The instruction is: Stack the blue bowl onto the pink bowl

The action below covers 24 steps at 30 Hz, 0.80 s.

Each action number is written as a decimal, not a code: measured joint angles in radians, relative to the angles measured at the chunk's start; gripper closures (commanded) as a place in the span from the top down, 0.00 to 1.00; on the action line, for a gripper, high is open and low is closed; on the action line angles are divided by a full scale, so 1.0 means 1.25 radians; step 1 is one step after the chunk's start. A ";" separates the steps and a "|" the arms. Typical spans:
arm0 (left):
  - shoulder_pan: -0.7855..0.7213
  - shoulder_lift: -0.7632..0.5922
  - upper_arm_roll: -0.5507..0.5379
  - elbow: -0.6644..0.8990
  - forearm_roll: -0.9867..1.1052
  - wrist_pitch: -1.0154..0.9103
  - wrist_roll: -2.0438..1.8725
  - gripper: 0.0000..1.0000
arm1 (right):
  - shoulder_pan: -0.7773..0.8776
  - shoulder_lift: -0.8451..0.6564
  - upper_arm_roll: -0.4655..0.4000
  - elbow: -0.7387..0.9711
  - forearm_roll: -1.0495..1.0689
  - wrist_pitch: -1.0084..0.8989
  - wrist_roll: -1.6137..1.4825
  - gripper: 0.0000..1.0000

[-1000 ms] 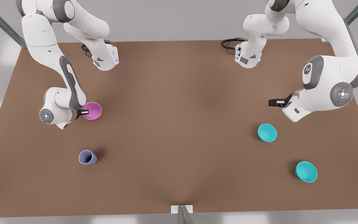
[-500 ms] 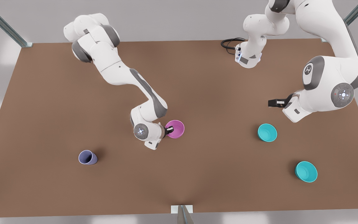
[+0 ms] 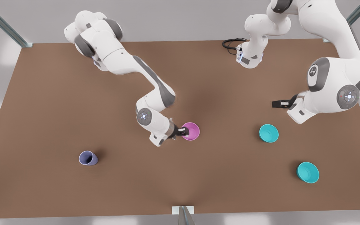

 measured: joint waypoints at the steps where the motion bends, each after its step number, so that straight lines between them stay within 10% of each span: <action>1: 0.007 0.005 0.016 0.006 -0.008 0.000 0.001 1.00 | -0.073 -0.040 -0.011 0.001 -0.023 -0.074 0.006 1.00; 5: 0.036 0.012 0.074 -0.060 -0.029 0.057 0.009 1.00 | -0.359 -0.211 -0.036 -0.012 -0.198 -0.379 -0.034 1.00; 10: 0.071 0.088 0.081 -0.290 -0.072 0.312 0.051 1.00 | -0.370 -0.487 -0.051 -0.149 -0.372 -0.581 -0.116 1.00; 24: 0.089 0.207 0.093 -0.406 -0.186 0.734 0.218 1.00 | -0.365 -0.512 -0.082 -0.199 -0.422 -0.725 -0.252 1.00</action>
